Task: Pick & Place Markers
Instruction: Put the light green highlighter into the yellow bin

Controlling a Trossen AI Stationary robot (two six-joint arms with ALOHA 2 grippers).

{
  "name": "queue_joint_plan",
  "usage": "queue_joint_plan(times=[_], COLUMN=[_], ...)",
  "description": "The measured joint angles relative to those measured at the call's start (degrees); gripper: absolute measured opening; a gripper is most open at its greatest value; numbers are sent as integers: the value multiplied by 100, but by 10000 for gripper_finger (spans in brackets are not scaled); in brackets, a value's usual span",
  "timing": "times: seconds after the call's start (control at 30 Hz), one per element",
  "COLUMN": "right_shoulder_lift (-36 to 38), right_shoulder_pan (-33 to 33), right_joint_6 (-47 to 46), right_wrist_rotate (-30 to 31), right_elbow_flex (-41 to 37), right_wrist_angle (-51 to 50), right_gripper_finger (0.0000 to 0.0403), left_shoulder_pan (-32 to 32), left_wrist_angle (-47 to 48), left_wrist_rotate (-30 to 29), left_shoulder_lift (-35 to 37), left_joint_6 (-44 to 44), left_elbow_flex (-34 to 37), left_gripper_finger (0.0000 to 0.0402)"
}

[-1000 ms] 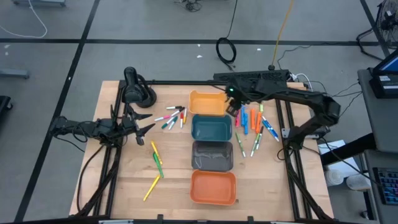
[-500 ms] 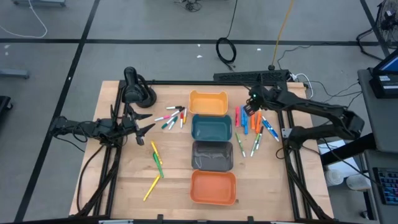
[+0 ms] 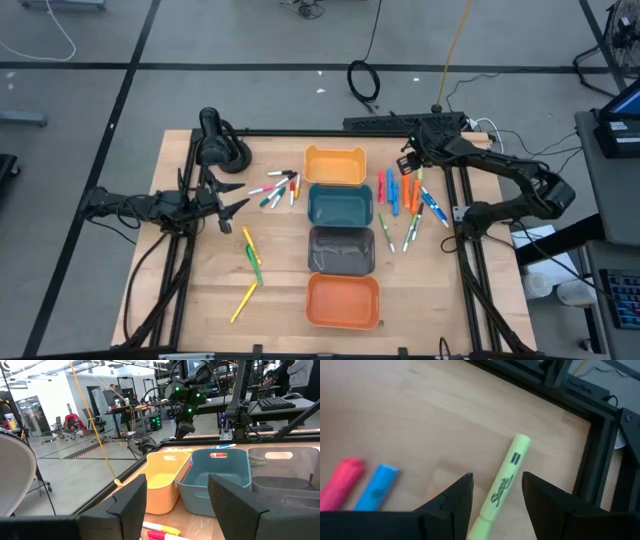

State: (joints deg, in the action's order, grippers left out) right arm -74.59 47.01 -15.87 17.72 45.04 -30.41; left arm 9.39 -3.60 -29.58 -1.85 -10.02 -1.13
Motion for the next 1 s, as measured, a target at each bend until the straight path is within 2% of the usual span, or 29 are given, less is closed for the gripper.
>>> queue_joint_plan(times=[0.57, 0.77, 1.0], right_shoulder_lift=[-1244, -1285, -1263], right_shoulder_pan=[326, 336, 323], right_joint_6=[-40, 53, 91], right_wrist_rotate=[-154, -425, -446], right_elbow_flex=[-13, -270, -341], right_wrist_angle=[112, 458, 555], right_gripper_finger=[157, 157, 157], left_shoulder_pan=[2, 1, 2], left_wrist_angle=[-2, -1, -2], left_wrist_rotate=[0, 0, 0], left_shoulder_lift=[0, -2, 0], left_joint_6=[0, -1, -1], left_elbow_flex=[0, 0, 0], left_gripper_finger=[214, 214, 214])
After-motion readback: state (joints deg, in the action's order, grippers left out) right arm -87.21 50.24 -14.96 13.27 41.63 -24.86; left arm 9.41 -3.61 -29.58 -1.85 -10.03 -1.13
